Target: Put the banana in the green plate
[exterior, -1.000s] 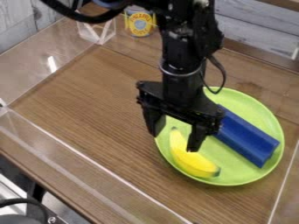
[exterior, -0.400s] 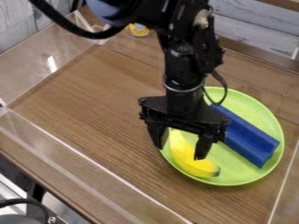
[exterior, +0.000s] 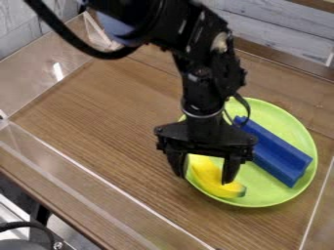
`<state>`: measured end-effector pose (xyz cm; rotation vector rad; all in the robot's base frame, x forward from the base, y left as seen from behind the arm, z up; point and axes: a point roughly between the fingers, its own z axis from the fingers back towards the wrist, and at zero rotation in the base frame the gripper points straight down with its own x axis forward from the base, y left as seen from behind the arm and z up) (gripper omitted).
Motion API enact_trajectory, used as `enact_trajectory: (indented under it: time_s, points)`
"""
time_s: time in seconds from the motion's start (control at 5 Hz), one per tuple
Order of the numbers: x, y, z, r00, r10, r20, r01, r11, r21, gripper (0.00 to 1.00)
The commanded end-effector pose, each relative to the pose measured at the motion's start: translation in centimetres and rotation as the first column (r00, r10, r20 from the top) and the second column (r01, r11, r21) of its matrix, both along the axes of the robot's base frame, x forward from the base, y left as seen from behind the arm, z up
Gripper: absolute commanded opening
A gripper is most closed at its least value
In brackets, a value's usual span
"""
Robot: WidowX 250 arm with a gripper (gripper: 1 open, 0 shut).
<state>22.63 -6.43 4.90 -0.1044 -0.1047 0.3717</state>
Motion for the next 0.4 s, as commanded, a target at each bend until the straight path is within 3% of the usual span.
enact_trajectory:
  time_s: [0.0, 0.2]
  points:
    - [0.51, -0.44, 0.0, 0.997, 0.071, 0.037, -0.069, 0.997, -0.036, 1.0]
    - [0.47, -0.6, -0.59, 0.99, 0.137, 0.039, -0.135, 0.989, -0.062, 1.0]
